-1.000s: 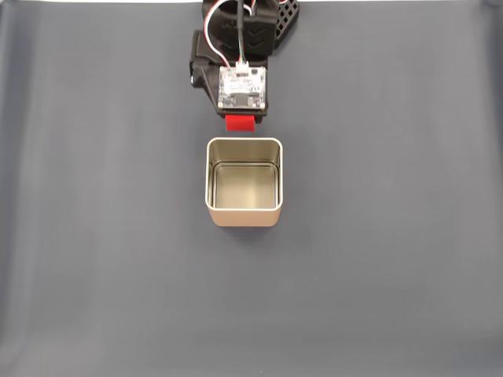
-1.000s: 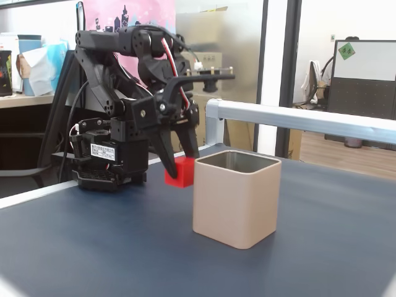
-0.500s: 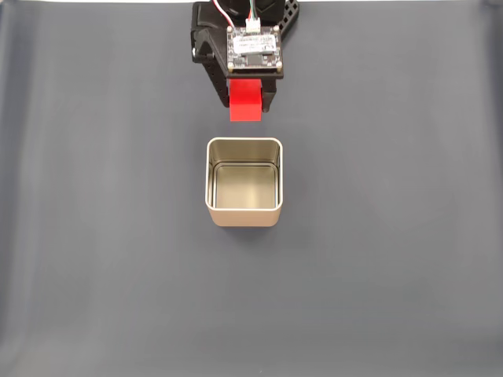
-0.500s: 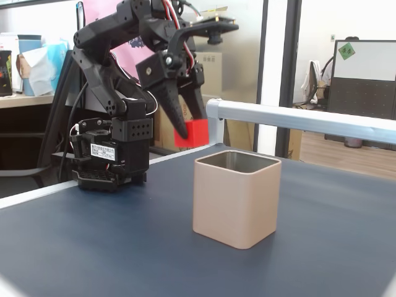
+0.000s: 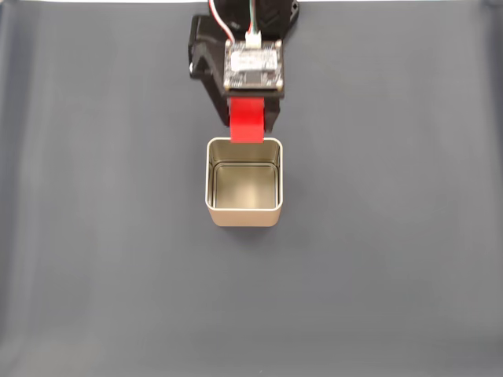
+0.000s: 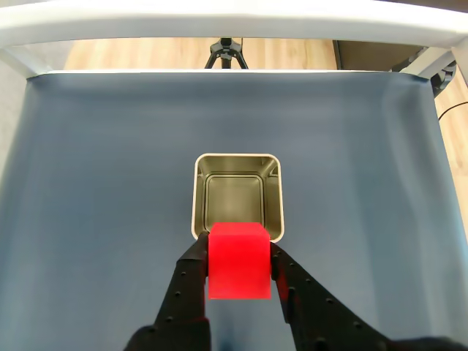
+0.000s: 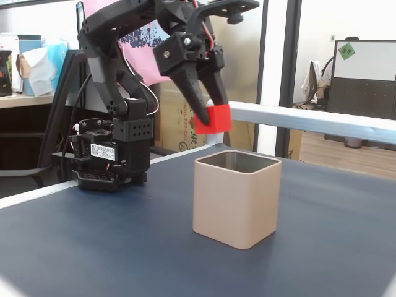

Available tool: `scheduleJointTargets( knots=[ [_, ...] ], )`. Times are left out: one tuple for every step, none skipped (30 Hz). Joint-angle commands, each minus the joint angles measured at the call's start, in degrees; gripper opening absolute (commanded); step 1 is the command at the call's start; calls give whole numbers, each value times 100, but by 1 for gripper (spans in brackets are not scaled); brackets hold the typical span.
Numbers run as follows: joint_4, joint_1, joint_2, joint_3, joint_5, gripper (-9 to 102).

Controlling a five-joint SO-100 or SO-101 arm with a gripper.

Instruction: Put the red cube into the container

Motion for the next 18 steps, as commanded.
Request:
scheduleJointTargets(
  knots=[
    [-299, 26, -202, -431, 97, 0],
    [-352, 26, -290, -475, 114, 0],
    [-387, 9, -378, -527, 132, 0],
    [-422, 9, -457, -571, 132, 0],
    [-466, 9, -545, -606, 149, 0],
    [-501, 9, -642, -642, 149, 0],
    [-571, 9, -729, -668, 158, 0],
    [-659, 9, -809, -668, 158, 0],
    [-729, 18, -888, -668, 158, 0],
    [-765, 18, -967, -694, 158, 0],
    [-773, 26, -1037, -712, 158, 0],
    [-800, 26, -1099, -712, 149, 0],
    [-835, 26, -1160, -712, 141, 0],
    [-861, 18, -1213, -712, 141, 0],
    [-905, 9, -1274, -712, 149, 0],
    [-976, 9, -1327, -712, 176, 0],
    [-1046, 9, -1380, -721, 193, 0],
    [-1099, 9, -1424, -721, 211, 0]
  ],
)
